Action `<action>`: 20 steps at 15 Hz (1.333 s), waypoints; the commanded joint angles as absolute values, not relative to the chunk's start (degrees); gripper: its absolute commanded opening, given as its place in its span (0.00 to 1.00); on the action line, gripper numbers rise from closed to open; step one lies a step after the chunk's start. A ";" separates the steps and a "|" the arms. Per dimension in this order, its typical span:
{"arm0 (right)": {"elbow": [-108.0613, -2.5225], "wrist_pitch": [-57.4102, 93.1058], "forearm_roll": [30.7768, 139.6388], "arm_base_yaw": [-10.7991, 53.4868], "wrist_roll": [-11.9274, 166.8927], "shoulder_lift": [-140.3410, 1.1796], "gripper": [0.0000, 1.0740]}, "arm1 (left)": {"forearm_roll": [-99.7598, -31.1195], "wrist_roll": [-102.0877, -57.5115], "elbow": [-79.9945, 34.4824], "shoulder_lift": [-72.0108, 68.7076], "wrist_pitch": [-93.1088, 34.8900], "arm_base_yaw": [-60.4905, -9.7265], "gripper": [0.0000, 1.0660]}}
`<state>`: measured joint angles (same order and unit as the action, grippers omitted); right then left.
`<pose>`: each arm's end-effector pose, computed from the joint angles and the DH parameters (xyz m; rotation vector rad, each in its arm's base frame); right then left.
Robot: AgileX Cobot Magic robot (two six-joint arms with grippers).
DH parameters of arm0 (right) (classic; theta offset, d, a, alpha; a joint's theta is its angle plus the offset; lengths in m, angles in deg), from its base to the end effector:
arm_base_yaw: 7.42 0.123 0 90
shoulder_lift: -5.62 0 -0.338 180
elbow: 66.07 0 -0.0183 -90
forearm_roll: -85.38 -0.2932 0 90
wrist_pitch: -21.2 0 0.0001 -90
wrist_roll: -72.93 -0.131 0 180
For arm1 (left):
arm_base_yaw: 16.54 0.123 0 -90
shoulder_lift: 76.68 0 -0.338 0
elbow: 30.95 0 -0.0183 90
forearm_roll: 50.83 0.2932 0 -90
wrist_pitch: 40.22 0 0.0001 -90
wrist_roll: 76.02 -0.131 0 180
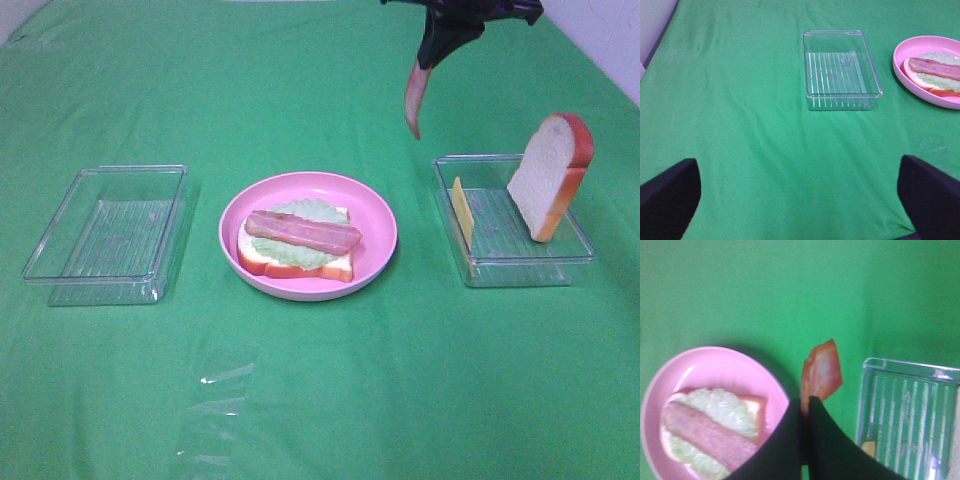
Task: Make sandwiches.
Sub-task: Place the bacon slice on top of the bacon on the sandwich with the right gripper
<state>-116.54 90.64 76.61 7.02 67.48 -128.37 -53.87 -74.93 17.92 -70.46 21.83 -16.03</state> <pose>0.5602 0.1636 0.3021 -0.1846 2.6800 0.3186 0.0104 -0.0060 0.2827 -0.0247 2.0439 -0.0698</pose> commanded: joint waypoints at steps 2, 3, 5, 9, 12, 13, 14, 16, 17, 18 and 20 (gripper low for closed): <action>-117.00 97.06 64.75 7.08 71.44 -125.44 0.00 | -53.75 -74.64 17.92 -71.67 21.48 -15.91 0.94; -116.31 97.29 57.25 7.08 74.47 -125.56 0.00 | -53.75 -74.64 17.92 -71.67 21.48 -15.91 0.94; -114.65 95.68 50.89 7.71 77.97 -125.56 0.00 | -53.75 -74.64 17.92 -71.67 21.48 -15.91 0.94; -108.86 91.22 46.93 10.63 81.01 -125.56 0.00 | -53.75 -74.64 17.92 -71.67 21.48 -15.91 0.94; -102.22 84.22 46.13 15.21 82.27 -125.56 0.00 | -53.75 -74.64 17.92 -71.67 21.48 -15.91 0.94; -101.41 82.79 45.96 16.42 82.90 -125.79 0.00 | -53.75 -74.64 17.92 -71.67 21.48 -15.91 0.94; -101.36 82.51 45.85 17.39 83.18 -126.65 0.00 | -53.75 -74.64 17.92 -71.67 21.48 -15.91 0.94; -101.36 82.39 45.22 18.48 83.41 -128.14 0.00 | -53.75 -74.64 17.92 -71.67 21.48 -15.91 0.94; -101.36 82.33 44.47 19.11 83.53 -130.43 0.00 | -53.75 -74.64 17.92 -71.67 21.48 -15.91 0.94; -101.36 82.33 44.47 19.11 83.53 -131.57 0.00 | -53.75 -74.64 17.92 -71.67 21.48 -15.91 0.94; -101.36 82.33 45.33 18.99 83.53 -133.35 0.00 | -53.75 -74.64 17.92 -71.67 21.48 -15.91 0.94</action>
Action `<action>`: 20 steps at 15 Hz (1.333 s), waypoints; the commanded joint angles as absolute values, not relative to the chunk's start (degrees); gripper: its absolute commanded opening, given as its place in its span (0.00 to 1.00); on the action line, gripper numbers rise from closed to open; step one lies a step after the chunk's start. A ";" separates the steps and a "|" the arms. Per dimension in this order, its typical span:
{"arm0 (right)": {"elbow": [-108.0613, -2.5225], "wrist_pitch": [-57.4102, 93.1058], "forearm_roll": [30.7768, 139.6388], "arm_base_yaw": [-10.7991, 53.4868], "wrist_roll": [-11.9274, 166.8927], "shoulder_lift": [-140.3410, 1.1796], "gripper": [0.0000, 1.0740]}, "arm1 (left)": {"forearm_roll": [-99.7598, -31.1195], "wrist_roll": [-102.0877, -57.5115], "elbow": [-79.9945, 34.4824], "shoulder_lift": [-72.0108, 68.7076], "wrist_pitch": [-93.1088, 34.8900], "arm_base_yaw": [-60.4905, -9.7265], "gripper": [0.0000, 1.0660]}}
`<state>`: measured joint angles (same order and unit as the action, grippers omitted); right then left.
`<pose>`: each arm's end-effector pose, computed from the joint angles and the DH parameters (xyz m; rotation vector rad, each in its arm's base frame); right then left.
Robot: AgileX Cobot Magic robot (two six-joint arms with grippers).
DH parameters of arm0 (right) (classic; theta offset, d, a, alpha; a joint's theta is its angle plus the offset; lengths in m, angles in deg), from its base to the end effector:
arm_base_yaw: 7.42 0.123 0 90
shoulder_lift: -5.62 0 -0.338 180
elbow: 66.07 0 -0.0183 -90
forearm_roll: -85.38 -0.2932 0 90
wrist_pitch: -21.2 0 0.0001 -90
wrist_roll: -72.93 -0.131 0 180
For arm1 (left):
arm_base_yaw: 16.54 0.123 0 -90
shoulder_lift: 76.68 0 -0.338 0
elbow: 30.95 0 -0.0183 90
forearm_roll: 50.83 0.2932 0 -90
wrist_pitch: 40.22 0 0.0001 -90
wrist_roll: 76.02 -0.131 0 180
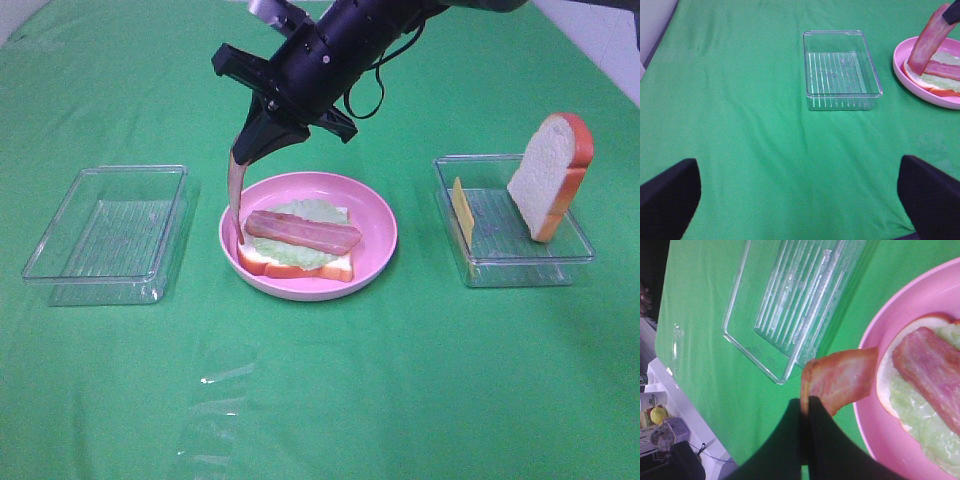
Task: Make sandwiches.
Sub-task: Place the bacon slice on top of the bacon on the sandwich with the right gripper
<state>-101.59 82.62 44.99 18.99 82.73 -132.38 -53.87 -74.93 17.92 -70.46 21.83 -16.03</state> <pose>0.4895 0.3264 0.2046 -0.5185 2.7489 1.0116 0.0104 -0.0060 0.2827 -0.0247 2.0439 -0.0698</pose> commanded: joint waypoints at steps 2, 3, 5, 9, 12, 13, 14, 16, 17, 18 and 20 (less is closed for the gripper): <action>-101.36 82.22 48.42 18.99 83.30 -134.15 0.00 | -53.75 -74.64 17.92 -71.67 21.48 -15.91 0.94; -101.36 82.16 49.86 18.99 83.24 -134.21 0.00 | -53.75 -74.64 17.92 -71.67 21.48 -15.91 0.94; -101.36 82.22 56.10 18.99 81.92 -134.21 0.00 | -53.75 -74.64 17.92 -71.67 21.48 -15.91 0.94; -101.36 82.39 67.90 18.99 76.77 -134.21 0.00 | -53.75 -74.64 17.92 -71.67 21.48 -15.91 0.94; -101.36 82.33 68.71 18.99 76.77 -134.21 0.00 | -53.75 -74.64 17.92 -71.67 21.48 -15.91 0.94; -101.36 82.33 68.82 18.99 76.77 -134.21 0.00 | -53.75 -74.64 17.92 -71.67 21.48 -15.91 0.94; -101.36 82.28 68.94 18.99 76.77 -134.21 0.00 | -53.75 -74.64 17.92 -71.67 21.48 -15.91 0.94; -101.36 82.28 68.99 18.99 76.59 -134.21 0.00 | -53.75 -74.64 17.92 -71.67 21.48 -15.91 0.94; -101.36 82.28 68.99 18.99 75.91 -134.21 0.01 | -53.75 -74.64 17.92 -71.67 21.48 -15.91 0.94; -101.36 82.16 69.17 18.99 74.76 -134.15 0.19 | -53.75 -74.64 17.92 -71.67 21.48 -15.91 0.94; -102.62 82.68 70.83 18.99 72.24 -134.15 0.67 | -53.75 -74.64 17.92 -71.67 21.48 -15.91 0.94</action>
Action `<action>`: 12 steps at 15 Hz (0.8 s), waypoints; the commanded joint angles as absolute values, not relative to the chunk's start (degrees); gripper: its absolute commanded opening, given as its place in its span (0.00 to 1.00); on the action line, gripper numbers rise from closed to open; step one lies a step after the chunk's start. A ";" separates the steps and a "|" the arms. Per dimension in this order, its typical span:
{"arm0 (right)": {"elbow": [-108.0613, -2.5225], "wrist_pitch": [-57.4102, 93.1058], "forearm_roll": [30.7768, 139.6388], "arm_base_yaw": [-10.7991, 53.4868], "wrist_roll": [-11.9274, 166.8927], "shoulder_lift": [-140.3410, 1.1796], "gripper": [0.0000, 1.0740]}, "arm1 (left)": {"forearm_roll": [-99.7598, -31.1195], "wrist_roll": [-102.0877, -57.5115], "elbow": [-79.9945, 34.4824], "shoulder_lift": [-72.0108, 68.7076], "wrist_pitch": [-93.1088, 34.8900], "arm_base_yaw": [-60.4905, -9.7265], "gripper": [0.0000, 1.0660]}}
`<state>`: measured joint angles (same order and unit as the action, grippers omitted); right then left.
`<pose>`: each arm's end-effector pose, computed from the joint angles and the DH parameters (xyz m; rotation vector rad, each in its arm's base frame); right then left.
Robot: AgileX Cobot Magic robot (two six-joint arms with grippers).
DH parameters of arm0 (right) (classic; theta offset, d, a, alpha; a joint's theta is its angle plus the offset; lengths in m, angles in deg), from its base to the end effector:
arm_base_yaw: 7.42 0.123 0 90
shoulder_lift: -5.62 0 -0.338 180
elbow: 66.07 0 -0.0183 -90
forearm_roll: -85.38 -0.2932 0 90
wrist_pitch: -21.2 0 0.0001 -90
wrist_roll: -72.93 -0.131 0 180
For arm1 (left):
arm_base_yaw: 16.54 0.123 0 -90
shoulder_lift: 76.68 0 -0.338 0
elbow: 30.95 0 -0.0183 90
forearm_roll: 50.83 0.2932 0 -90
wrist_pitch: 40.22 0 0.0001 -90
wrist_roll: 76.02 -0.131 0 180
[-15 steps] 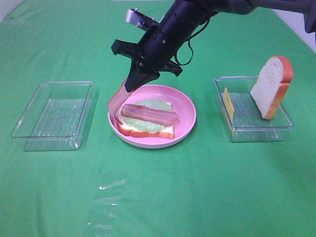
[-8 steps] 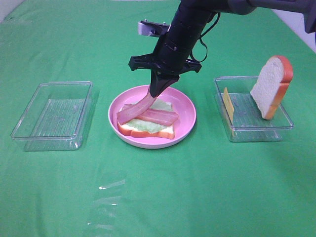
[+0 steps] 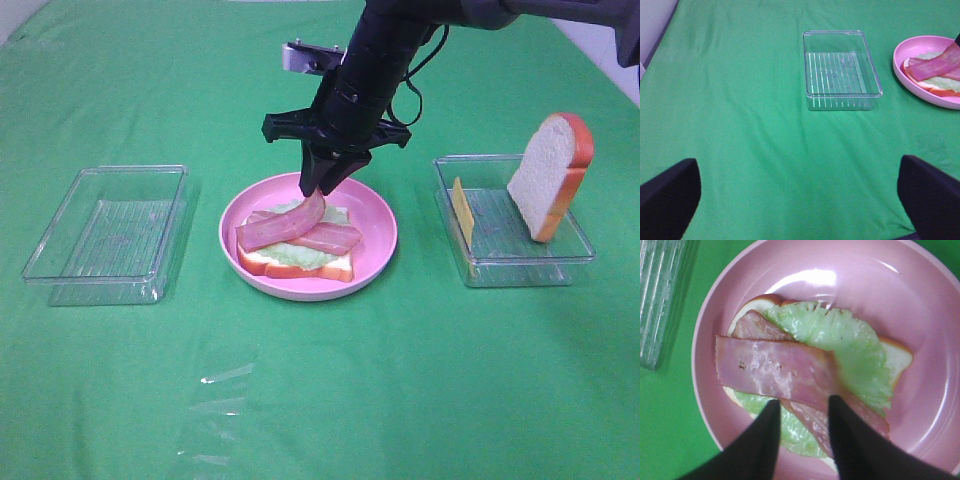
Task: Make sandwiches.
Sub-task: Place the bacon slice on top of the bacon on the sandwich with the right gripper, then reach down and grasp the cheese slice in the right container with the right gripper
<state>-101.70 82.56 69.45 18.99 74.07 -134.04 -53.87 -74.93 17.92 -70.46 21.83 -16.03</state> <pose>0.5059 0.2865 0.1660 -0.5484 2.8647 0.4552 0.0104 -0.0060 0.2827 -0.0247 2.0439 -0.0698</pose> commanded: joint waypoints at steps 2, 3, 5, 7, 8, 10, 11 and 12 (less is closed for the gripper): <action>-105.37 84.91 71.92 18.99 72.30 -134.15 0.92 | -53.75 -74.64 17.92 -71.67 21.48 -15.91 0.94; -106.63 86.80 72.26 18.99 72.18 -134.15 0.92 | -53.75 -74.64 17.92 -71.67 21.48 -15.91 0.94; -109.21 92.36 73.40 18.99 72.01 -134.10 0.92 | -53.75 -74.64 17.92 -71.67 21.48 -15.91 0.94; -110.75 97.40 79.08 18.99 65.48 -133.58 0.92 | -53.75 -74.64 17.92 -71.67 21.48 -15.91 0.94; -110.18 97.40 80.17 18.99 63.53 -132.09 0.91 | -53.75 -74.64 17.92 -71.67 21.48 -15.91 0.94; -108.29 97.40 80.74 18.54 62.50 -128.82 0.91 | -53.75 -74.64 17.92 -71.67 21.48 -15.91 0.94; -103.88 97.40 82.97 16.53 60.38 -126.02 0.91 | -53.75 -74.64 17.92 -71.67 21.48 -15.91 0.94; -101.87 97.40 82.97 14.98 60.21 -125.16 0.91 | -53.75 -74.64 17.92 -71.67 21.48 -15.91 0.94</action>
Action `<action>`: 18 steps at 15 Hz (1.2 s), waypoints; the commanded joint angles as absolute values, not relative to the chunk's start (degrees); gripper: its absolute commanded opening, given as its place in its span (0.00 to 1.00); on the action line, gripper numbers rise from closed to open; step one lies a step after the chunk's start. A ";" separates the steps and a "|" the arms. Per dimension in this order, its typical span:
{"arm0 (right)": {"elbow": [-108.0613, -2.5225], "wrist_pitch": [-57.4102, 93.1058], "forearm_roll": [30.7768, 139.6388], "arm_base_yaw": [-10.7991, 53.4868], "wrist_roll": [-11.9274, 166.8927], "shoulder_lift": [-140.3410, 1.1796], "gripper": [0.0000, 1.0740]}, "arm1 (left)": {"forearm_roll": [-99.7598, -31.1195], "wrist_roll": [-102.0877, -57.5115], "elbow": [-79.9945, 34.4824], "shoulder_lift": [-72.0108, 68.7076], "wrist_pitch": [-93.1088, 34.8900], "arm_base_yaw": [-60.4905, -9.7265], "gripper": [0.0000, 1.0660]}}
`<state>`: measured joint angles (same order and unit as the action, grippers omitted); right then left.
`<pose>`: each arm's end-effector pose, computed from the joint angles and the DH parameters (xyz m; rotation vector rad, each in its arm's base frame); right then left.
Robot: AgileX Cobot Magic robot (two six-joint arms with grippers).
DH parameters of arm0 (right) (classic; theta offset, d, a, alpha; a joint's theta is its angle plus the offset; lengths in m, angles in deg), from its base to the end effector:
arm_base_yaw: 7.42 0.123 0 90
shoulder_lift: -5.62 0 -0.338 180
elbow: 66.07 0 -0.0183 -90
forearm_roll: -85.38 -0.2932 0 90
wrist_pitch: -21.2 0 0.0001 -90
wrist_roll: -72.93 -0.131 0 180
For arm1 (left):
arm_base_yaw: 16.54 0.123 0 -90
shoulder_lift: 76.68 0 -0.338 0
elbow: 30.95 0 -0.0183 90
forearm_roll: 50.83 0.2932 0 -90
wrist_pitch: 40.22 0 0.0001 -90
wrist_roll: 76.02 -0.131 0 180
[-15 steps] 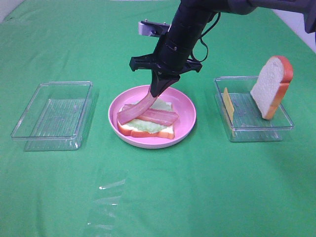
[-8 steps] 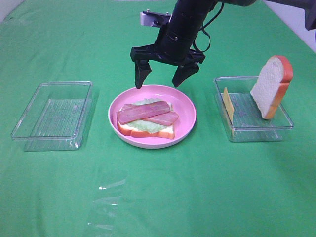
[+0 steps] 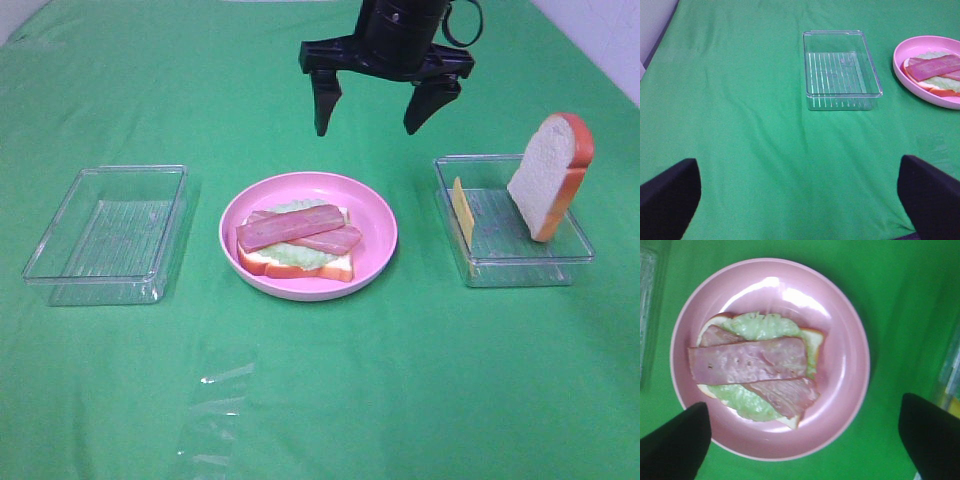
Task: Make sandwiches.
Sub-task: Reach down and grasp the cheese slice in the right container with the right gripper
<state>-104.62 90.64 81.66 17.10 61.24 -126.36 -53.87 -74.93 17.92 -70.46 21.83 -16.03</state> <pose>0.5047 0.2390 0.2500 -0.3011 2.8532 0.2219 0.0104 -0.0060 0.2827 -0.0247 2.0439 -0.0698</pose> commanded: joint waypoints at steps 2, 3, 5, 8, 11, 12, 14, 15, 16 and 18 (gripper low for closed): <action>-98.89 97.40 82.97 12.75 59.86 -124.58 0.91 | -53.75 -74.70 17.92 -71.67 21.48 -15.91 0.94; -97.46 97.40 82.97 11.37 59.86 -124.58 0.91 | -53.75 -74.70 17.92 -71.67 21.48 -15.91 0.94; -94.37 97.40 83.43 9.71 59.92 -124.58 0.91 | -53.75 -74.70 17.92 -71.67 21.48 -15.91 0.94; -90.19 96.09 84.41 8.22 60.49 -124.76 0.91 | -53.75 -74.70 17.92 -71.67 21.48 -15.91 0.94; -86.52 92.13 82.86 8.22 61.41 -124.87 0.89 | -53.75 -74.70 17.92 -71.67 21.48 -15.91 0.94; -85.66 91.22 82.80 8.22 61.87 -125.04 0.89 | -53.75 -74.70 17.92 -71.67 21.48 -15.91 0.94; -85.03 89.84 82.86 8.22 61.98 -125.04 0.88 | -53.75 -74.70 17.92 -71.67 21.48 -15.91 0.94; -85.03 89.44 82.86 8.22 62.10 -125.04 0.86 | -53.75 -74.70 17.92 -71.67 21.48 -15.91 0.94; -85.03 89.15 82.86 8.22 62.10 -125.04 0.84 | -53.75 -74.70 17.92 -71.67 21.48 -15.91 0.94; -85.03 88.52 83.03 8.22 62.10 -125.04 0.73 | -53.75 -74.70 17.92 -71.67 21.48 -15.91 0.94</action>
<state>-85.60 88.75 82.97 8.40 61.58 -125.04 -53.87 -74.93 17.92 -70.46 21.83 -16.03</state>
